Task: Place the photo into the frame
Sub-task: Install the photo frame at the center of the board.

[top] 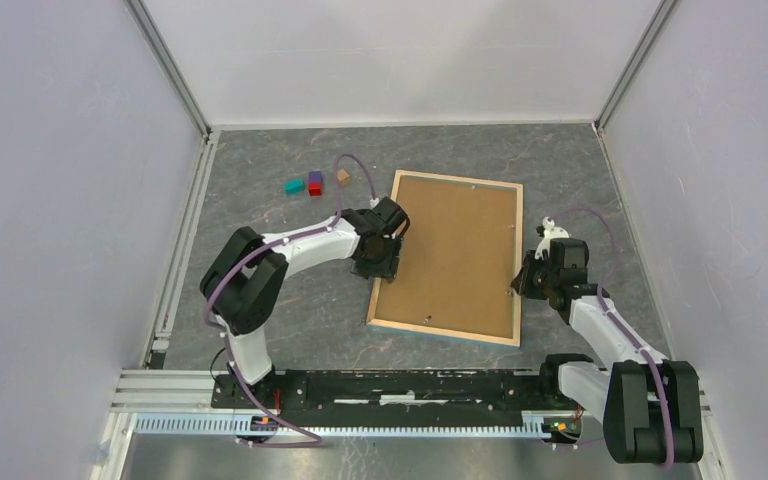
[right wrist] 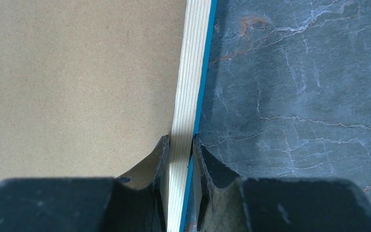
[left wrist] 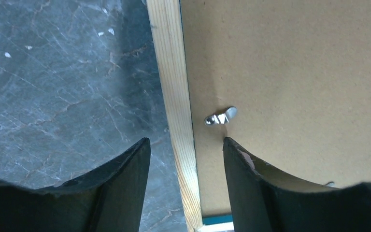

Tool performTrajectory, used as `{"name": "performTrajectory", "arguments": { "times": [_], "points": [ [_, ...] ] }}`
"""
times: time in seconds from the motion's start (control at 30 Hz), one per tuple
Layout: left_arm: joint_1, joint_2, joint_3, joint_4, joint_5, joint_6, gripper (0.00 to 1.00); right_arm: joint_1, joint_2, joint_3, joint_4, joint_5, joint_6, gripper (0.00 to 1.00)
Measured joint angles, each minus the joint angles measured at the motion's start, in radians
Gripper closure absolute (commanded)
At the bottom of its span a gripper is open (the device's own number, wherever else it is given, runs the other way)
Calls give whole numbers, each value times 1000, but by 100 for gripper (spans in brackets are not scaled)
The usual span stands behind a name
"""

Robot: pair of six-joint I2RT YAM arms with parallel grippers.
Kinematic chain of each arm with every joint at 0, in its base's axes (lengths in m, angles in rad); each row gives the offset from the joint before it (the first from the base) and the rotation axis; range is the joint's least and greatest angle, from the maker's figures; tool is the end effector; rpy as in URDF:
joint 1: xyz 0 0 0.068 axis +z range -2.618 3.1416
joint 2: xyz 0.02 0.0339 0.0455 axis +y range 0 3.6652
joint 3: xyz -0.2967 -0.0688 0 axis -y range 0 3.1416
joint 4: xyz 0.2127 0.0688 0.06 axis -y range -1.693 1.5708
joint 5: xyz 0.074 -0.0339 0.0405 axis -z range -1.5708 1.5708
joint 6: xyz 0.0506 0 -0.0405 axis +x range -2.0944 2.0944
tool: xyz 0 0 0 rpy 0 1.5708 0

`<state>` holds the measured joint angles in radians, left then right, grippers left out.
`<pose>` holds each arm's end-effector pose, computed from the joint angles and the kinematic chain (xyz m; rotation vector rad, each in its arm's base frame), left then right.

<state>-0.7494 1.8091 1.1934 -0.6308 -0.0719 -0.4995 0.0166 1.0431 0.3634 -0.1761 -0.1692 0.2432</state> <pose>0.2499 -0.2276 0.2100 0.3363 2.8109 -0.1881 0.1548 0.0111 0.1893 0.1986 2.4280 0.3226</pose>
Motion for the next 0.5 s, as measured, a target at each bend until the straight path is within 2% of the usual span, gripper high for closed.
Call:
{"name": "performTrajectory", "arguments": {
  "times": [0.13, 0.3, 0.5],
  "points": [
    [0, 25, 18, 2, -24, 0, 40, -4, 3, 0, 2, -6, -3, 87],
    [0, 37, 37, 13, -35, 0, 34, -6, 9, 0, 10, -14, -5, 87],
    [-1, 56, 54, 11, -42, -14, 44, -6, 10, 0, 11, -14, -5, 88]
  ]
}}
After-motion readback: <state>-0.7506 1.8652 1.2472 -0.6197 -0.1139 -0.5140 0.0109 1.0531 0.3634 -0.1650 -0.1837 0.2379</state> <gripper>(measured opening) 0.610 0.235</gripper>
